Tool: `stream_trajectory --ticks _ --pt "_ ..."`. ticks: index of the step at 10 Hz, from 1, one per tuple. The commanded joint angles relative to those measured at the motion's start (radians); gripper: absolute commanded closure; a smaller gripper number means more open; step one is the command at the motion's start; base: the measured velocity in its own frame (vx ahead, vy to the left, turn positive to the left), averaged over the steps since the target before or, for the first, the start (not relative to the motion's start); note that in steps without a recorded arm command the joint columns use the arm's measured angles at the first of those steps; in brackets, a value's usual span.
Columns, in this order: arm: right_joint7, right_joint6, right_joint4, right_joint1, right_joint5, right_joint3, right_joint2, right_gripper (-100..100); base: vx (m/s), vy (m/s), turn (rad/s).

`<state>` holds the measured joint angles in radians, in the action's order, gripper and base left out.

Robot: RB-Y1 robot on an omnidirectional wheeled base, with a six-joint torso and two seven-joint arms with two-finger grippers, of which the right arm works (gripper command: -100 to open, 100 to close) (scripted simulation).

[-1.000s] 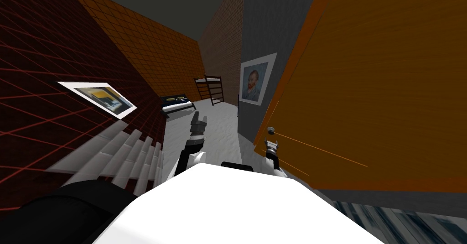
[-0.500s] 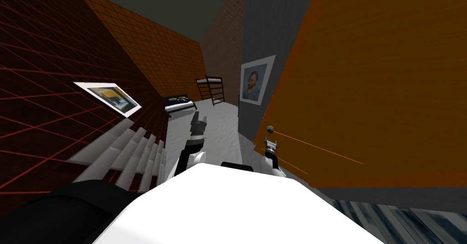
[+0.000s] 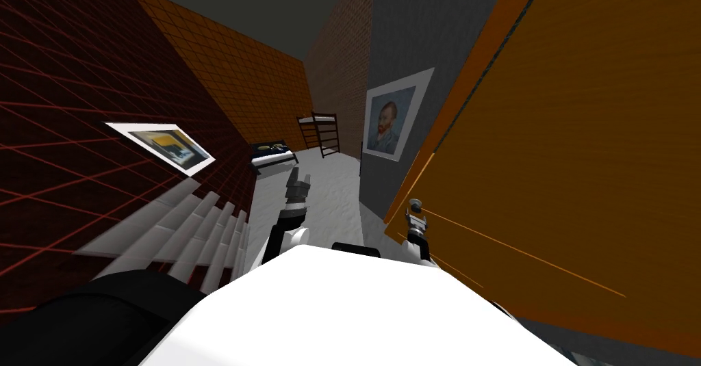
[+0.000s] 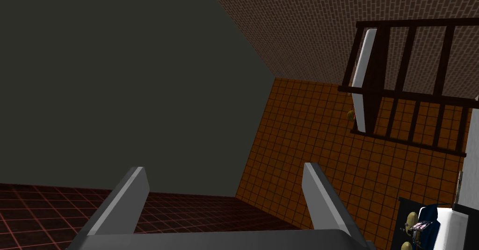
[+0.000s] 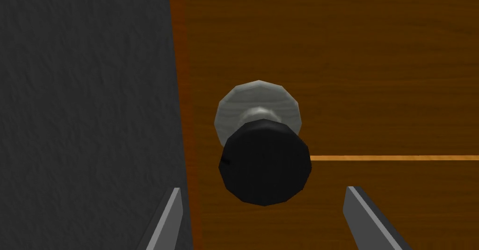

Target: Pull the door open

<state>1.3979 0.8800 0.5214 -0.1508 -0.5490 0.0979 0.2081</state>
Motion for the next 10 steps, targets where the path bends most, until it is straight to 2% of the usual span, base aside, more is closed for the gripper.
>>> stream_trajectory --ticks 1,2,3,4,5,6,10 --pt "-0.01 -0.021 0.042 0.023 -0.002 0.003 0.0 -100 0.048 0.007 -0.02" --pt "0.024 -0.018 0.037 0.039 -0.006 0.004 0.032 -100 0.097 -0.003 0.114" --pt "0.024 -0.018 0.037 0.039 -0.006 0.004 0.032 -100 0.099 -0.02 0.057" --pt "0.049 -0.017 0.033 0.051 -0.009 0.005 0.055 -100 0.136 -0.02 0.043" --pt "0.033 -0.02 0.037 0.045 -0.008 0.005 0.045 -100 0.069 -0.011 0.012" --pt "0.033 -0.02 0.037 0.045 -0.008 0.005 0.045 100 -0.016 0.002 -0.001" --pt "0.033 -0.02 0.037 0.045 -0.008 0.005 0.045 100 -0.012 0.002 0.001"
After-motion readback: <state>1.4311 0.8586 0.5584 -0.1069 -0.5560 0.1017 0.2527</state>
